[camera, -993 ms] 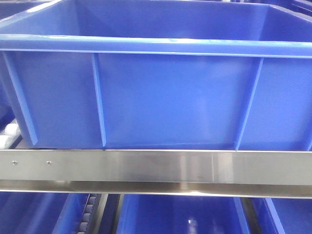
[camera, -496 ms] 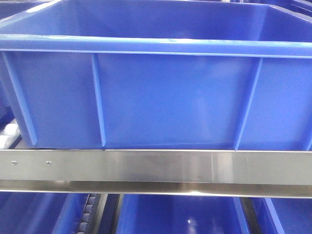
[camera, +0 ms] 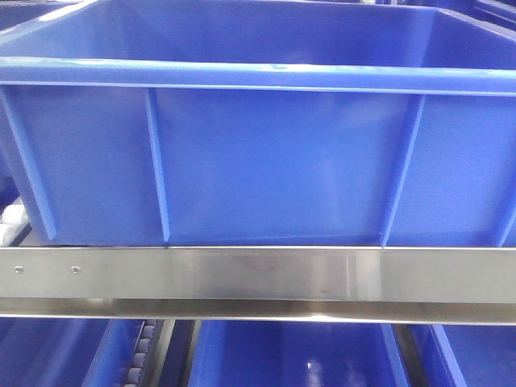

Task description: Grab silver tray and place in blue box

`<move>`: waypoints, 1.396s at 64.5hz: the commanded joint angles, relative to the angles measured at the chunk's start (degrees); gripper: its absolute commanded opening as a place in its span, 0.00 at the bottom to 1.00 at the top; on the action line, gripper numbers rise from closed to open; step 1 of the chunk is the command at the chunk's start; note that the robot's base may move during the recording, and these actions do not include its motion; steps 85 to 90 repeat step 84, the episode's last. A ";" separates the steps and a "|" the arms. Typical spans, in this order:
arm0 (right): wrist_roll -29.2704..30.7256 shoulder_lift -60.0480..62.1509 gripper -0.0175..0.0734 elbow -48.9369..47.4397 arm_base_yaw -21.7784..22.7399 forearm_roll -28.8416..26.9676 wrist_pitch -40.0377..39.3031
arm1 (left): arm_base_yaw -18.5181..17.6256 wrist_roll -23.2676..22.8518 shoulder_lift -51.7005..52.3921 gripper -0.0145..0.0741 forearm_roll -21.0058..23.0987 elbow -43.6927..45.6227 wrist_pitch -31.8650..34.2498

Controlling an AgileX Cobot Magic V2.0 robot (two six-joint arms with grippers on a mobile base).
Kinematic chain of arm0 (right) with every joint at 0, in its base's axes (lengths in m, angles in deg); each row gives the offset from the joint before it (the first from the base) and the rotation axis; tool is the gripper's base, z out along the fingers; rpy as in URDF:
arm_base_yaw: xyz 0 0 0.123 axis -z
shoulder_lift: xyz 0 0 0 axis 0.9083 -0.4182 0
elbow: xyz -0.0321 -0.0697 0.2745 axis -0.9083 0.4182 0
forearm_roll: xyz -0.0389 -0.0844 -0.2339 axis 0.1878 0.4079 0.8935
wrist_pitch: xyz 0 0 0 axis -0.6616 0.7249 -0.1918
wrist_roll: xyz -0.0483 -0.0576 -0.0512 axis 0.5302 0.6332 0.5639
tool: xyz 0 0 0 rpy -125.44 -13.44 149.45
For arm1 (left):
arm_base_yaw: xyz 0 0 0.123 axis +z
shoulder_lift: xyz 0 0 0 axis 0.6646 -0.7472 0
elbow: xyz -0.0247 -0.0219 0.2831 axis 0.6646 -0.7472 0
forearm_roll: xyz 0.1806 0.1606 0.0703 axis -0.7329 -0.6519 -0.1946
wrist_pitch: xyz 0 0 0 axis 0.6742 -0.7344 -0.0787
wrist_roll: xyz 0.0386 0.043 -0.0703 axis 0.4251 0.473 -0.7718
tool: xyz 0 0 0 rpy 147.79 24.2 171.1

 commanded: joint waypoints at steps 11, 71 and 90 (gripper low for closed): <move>0.77 5.76 0.25 12.92 2.21 -1.55 -16.23 | 0.14 0.16 1.10 0.06 0.38 0.22 5.14; 0.71 5.97 0.25 13.35 2.21 -3.87 -16.25 | 0.14 0.16 1.00 0.06 0.38 0.22 5.14; 0.71 5.97 0.25 13.35 2.21 -3.87 -16.25 | 0.14 0.16 1.00 0.06 0.38 0.22 5.14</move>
